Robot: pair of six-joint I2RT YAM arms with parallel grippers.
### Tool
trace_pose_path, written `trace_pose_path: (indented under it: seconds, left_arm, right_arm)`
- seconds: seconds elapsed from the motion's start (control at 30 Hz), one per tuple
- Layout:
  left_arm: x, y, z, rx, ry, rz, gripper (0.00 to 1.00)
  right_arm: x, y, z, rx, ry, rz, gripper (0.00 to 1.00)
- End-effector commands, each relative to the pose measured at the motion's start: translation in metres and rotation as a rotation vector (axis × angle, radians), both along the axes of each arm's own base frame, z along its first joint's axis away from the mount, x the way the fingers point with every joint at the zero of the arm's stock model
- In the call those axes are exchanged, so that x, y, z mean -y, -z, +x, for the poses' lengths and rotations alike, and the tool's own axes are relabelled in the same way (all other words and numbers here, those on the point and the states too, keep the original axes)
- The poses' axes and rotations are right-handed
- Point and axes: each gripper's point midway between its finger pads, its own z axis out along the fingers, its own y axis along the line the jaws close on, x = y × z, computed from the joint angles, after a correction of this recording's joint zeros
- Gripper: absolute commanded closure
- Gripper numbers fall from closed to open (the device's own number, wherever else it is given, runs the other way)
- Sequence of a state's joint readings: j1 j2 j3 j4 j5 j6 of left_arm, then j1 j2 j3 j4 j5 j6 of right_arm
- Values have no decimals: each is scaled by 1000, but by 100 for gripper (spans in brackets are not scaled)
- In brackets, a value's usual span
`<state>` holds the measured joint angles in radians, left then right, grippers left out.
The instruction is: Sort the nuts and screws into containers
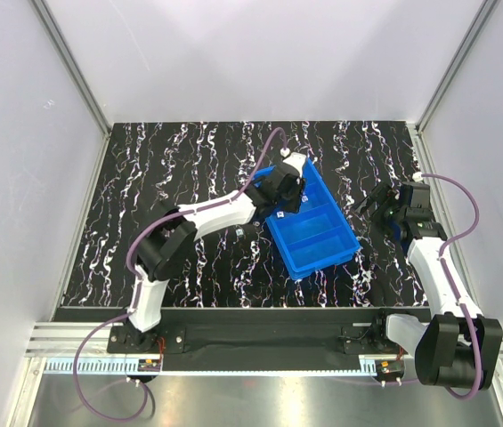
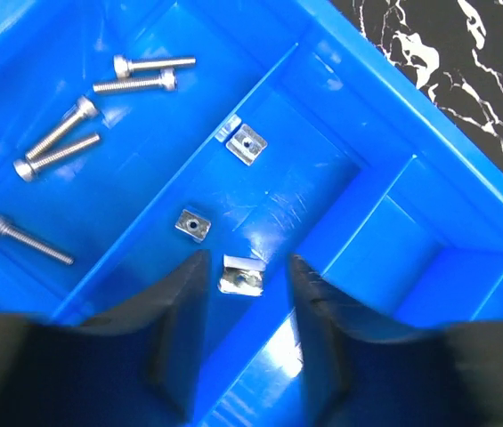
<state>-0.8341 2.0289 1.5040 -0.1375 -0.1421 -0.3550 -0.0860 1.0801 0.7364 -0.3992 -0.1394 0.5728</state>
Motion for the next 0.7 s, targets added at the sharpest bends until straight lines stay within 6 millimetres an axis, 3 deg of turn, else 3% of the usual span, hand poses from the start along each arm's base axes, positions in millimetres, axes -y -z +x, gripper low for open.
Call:
trace_pose_path:
  seconds: [0.0, 0.07, 0.1, 0.13, 0.2, 0.23, 0.3, 0.33, 0.43, 0.53, 0.67]
  left_arm:
    - [9, -56, 4, 97, 21, -83, 48]
    - [3, -72, 3, 123, 12, -98, 33]
    - [-1, -77, 0, 133, 10, -102, 31]
    - [-7, -99, -2, 169, -1, -131, 29]
    - [-16, -119, -8, 194, -17, -165, 27]
    - [-28, -132, -15, 217, -40, -180, 27]
    - [-45, -137, -21, 219, -97, -199, 26]
    - [-67, -140, -26, 235, -165, -190, 25]
    - [-106, -124, -33, 221, -313, -153, 24]
    - [-141, -85, -46, 154, -421, -69, 23]
    - [-157, -35, -55, 68, -488, 14, 23]
  right_arm:
    - [3, -9, 3, 36, -1, -26, 0]
    - [3, -9, 3, 37, -1, -26, 0]
    - [2, -9, 3, 36, -4, -25, 0]
    - [2, -9, 3, 36, -5, -24, 0]
    - [1, -9, 3, 38, -8, -20, 0]
    - [1, -9, 3, 39, -8, -18, 0]
    - [-1, -9, 3, 43, -13, -12, 0]
    - [-1, -8, 3, 41, -12, -11, 0]
    - [-2, -6, 2, 40, -17, -4, 0]
    - [-4, -5, 3, 40, -22, 3, 0]
    - [-6, -4, 5, 39, -30, 18, 0]
